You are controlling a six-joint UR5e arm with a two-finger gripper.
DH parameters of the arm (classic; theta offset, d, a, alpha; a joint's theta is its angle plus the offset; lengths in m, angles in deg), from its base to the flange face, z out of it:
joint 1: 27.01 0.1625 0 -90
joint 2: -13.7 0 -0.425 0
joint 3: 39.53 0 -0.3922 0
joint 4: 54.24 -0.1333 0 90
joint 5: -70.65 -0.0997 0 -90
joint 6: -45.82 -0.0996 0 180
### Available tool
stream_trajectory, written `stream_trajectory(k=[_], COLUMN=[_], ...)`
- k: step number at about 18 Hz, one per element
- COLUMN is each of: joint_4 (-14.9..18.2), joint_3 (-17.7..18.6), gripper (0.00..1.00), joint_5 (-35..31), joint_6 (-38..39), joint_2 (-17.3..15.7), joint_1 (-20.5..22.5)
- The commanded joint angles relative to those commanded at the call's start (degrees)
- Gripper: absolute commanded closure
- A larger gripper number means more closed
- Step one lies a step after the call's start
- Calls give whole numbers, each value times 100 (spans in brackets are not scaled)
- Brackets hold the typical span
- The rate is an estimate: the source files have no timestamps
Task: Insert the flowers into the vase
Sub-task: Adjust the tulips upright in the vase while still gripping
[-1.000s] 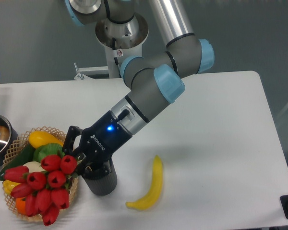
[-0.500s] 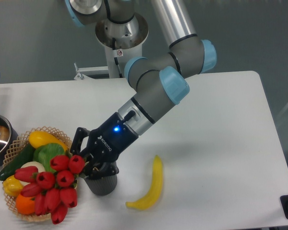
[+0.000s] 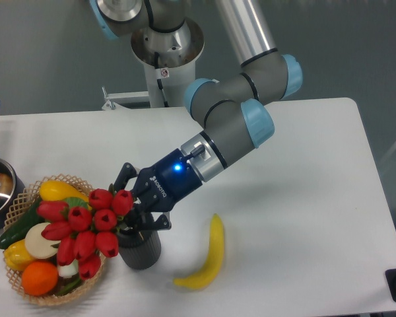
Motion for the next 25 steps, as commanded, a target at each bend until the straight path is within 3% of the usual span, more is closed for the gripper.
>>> stream_trajectory(k=[18, 25], joint_4=[0, 9], joint_3=[307, 360], gripper=[68, 58], joint_5=[-9, -9], joint_6=[-378, -607], joint_2=[158, 184], joint_1=[-26, -18])
